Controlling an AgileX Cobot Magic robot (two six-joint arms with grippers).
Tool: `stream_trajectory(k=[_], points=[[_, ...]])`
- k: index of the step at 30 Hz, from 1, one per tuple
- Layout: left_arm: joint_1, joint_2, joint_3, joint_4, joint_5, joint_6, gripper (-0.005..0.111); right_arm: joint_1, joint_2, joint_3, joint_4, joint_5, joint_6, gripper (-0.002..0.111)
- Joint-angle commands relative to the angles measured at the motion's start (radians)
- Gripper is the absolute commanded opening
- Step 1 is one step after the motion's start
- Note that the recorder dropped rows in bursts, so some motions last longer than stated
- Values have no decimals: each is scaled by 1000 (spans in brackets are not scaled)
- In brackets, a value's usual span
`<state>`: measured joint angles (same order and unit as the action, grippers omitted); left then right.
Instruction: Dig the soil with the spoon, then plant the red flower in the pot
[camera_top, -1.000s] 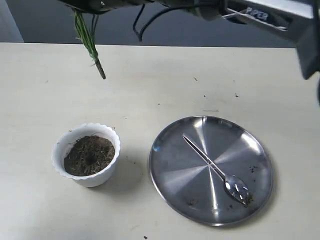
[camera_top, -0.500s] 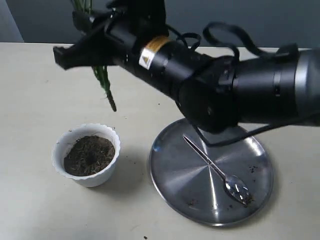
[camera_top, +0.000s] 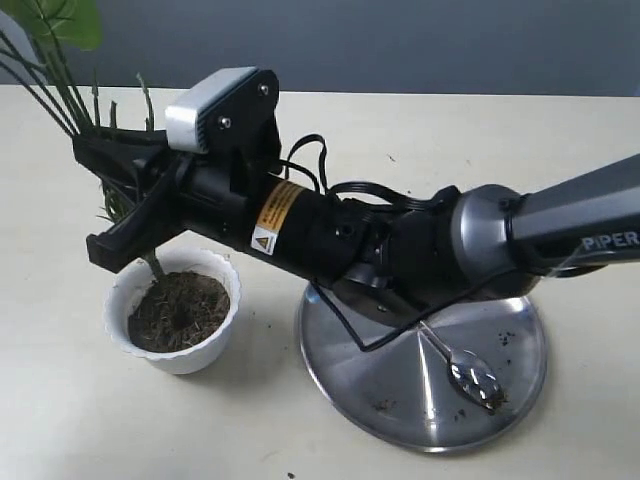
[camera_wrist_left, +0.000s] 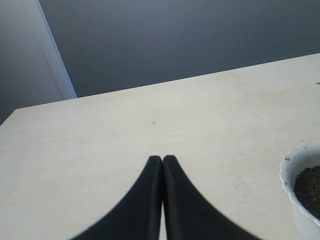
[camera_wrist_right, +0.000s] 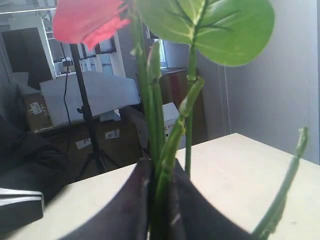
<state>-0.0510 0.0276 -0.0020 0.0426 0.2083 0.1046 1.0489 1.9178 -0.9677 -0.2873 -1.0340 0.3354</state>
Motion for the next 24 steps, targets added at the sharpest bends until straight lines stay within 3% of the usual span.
stream_trajectory(k=[1, 24], points=[[-2, -4, 2, 0, -7, -3, 0, -1, 28, 5, 8, -31, -2, -1], [-2, -4, 2, 12, -7, -3, 0, -1, 153, 57, 114, -137, -21, -1]])
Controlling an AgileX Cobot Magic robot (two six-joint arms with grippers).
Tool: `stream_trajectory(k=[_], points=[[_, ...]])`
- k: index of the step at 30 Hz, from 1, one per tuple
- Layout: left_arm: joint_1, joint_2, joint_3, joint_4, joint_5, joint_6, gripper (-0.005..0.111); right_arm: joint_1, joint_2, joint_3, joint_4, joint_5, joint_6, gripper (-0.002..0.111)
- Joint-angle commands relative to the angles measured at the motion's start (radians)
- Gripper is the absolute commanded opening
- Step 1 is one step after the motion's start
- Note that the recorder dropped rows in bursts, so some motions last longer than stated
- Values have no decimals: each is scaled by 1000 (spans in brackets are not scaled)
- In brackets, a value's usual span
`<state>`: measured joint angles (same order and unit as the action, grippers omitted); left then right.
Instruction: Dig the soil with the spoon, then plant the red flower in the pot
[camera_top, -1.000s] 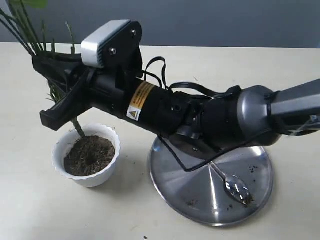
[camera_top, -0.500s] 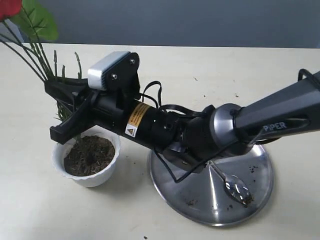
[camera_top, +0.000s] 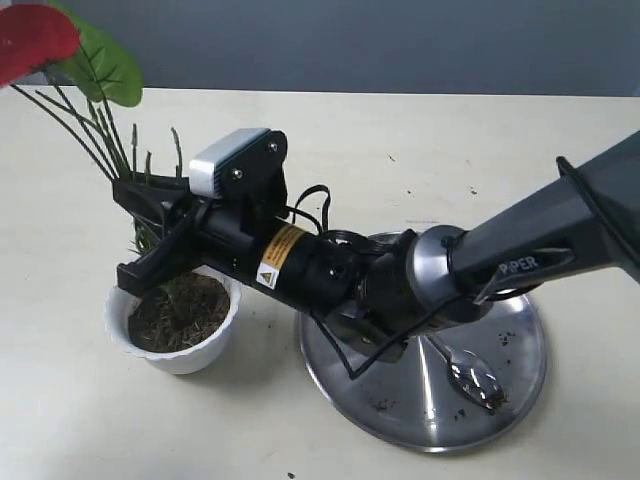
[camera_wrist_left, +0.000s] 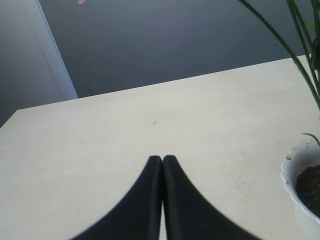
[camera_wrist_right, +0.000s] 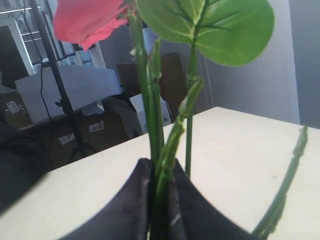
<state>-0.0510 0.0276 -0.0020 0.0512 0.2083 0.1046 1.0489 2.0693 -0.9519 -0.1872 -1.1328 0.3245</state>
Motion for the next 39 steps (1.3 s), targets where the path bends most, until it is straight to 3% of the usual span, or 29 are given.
stream_trajectory(k=[1, 6, 18, 39], points=[[-2, -4, 2, 3, -7, -3, 0, -1, 1, 58, 14, -56, 1, -1], [-2, -4, 2, 3, -7, -3, 0, -1, -4, 114, 6, -88, 52, -1], [-2, -4, 2, 3, -7, -3, 0, -1, -6, 119, -209, -88, 175, -1], [-2, -4, 2, 3, -7, -3, 0, -1, -50, 190, -186, -81, 121, -1]])
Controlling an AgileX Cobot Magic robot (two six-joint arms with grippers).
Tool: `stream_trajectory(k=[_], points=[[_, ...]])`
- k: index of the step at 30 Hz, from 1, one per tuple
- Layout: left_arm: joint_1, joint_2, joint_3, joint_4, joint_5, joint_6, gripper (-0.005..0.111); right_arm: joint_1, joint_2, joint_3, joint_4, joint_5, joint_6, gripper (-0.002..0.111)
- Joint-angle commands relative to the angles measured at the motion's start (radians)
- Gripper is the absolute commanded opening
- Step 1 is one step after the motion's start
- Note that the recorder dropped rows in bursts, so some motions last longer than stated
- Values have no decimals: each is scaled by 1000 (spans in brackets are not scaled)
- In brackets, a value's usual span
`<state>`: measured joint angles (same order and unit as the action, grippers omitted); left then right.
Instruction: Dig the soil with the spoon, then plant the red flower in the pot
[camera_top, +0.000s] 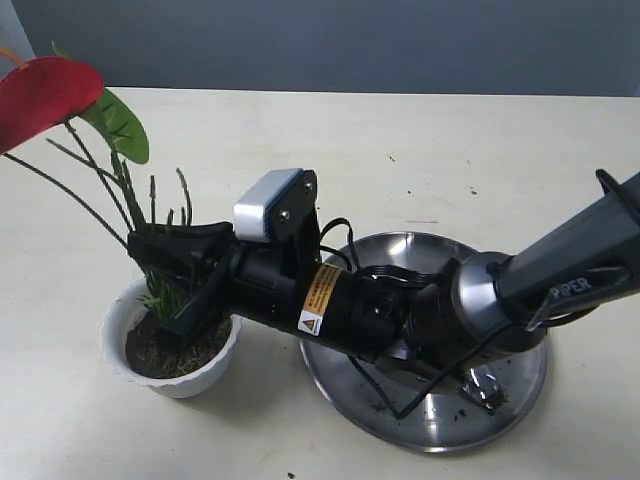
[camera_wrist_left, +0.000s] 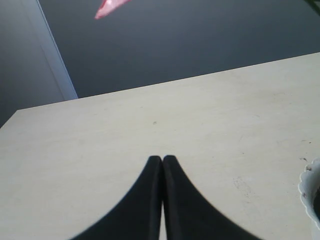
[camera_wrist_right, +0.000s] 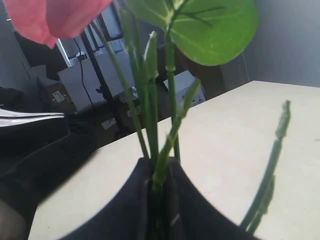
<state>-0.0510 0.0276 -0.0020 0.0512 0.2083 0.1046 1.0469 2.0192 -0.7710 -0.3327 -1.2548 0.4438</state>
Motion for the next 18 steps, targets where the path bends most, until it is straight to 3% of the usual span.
stream_trajectory(k=[1, 18], points=[[-2, -4, 2, 3, -7, -3, 0, 1, 1, 9, -40, 49, 2, -1], [-2, -4, 2, 3, -7, -3, 0, 1, 1, 40, -55, 125, 29, -1]])
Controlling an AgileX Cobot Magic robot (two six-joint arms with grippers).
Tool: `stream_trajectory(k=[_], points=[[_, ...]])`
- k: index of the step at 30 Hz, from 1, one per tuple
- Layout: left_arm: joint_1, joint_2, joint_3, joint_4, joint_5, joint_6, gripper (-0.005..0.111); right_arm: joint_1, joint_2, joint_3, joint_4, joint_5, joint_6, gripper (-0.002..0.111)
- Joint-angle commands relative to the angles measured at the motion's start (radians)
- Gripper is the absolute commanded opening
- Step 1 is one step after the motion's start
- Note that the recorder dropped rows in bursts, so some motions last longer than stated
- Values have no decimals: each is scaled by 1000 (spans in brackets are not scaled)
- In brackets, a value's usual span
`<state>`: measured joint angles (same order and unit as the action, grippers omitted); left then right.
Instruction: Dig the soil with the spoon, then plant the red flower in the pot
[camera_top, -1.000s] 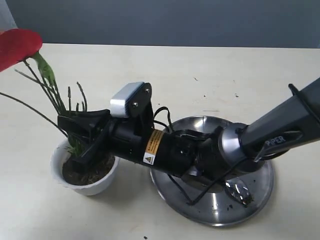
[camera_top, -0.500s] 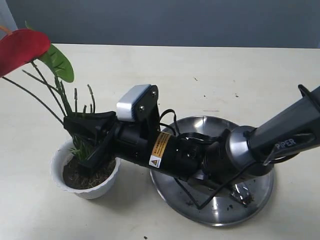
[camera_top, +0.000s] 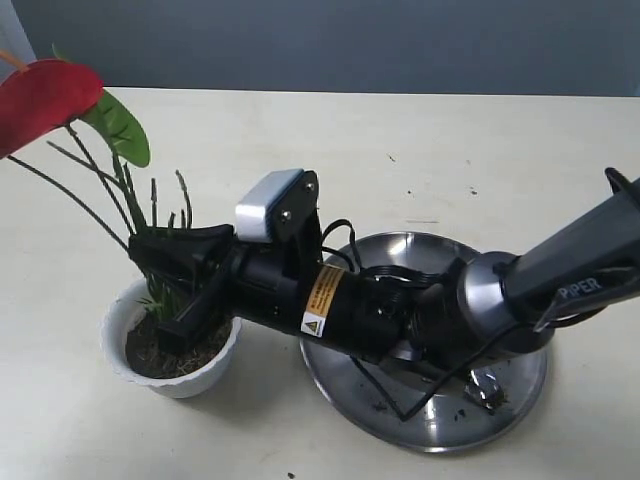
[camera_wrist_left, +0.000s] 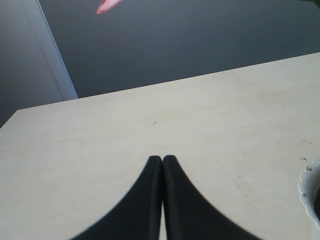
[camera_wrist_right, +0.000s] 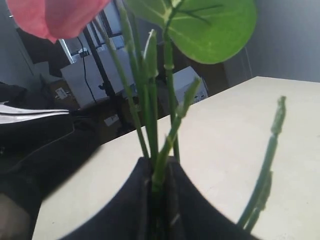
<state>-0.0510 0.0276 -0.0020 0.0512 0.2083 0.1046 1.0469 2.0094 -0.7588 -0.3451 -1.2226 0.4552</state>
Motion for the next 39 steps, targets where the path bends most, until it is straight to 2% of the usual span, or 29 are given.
stream_trajectory(k=[1, 10, 39], points=[[-2, -4, 2, 3, -7, -3, 0, 1, 10, 28, -51, 102, 32, -1], [-2, -4, 2, 3, -7, -3, 0, 1, 10, 28, -60, 185, 122, -1], [-2, -4, 2, 3, -7, -3, 0, 1, 9, 28, -124, 357, 203, -1]])
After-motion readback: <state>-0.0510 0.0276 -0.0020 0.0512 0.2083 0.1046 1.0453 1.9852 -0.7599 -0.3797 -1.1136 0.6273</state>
